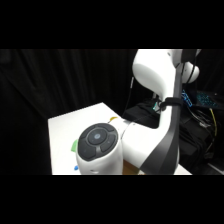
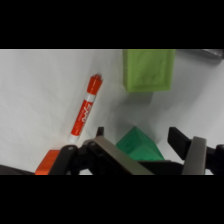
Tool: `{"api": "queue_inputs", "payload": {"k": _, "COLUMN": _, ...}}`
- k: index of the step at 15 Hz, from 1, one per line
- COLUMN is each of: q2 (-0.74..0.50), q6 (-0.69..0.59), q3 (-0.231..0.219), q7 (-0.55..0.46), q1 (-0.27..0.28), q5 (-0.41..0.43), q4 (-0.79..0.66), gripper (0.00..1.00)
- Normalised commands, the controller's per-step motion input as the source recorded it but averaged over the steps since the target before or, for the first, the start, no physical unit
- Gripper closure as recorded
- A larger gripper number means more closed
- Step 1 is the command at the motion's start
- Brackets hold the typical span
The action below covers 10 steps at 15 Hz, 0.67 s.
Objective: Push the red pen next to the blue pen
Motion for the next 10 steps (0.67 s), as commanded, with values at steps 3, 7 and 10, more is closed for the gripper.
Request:
{"api": "queue_inputs", "payload": {"k": 3, "q2": 0.25, "q6": 0.06, "q3": 0.064, "q7": -0.17, "q1": -0.002, "q5": 0.156, "q4": 0.24, "gripper": 0.00}}
{"api": "queue_inputs", "payload": {"k": 7, "q2": 0.23, "q6": 0.07, "q3": 0.048, "q7": -0.18, "q1": -0.008, "q5": 0.153, "q4": 0.28, "gripper": 0.00}}
{"api": "queue_inputs", "payload": {"k": 10, "q2": 0.17, "q6": 0.04, "q3": -0.008, "q7": -0.17, "q1": -0.037, "q5": 0.123, "q4": 0.28, "gripper": 0.00}}
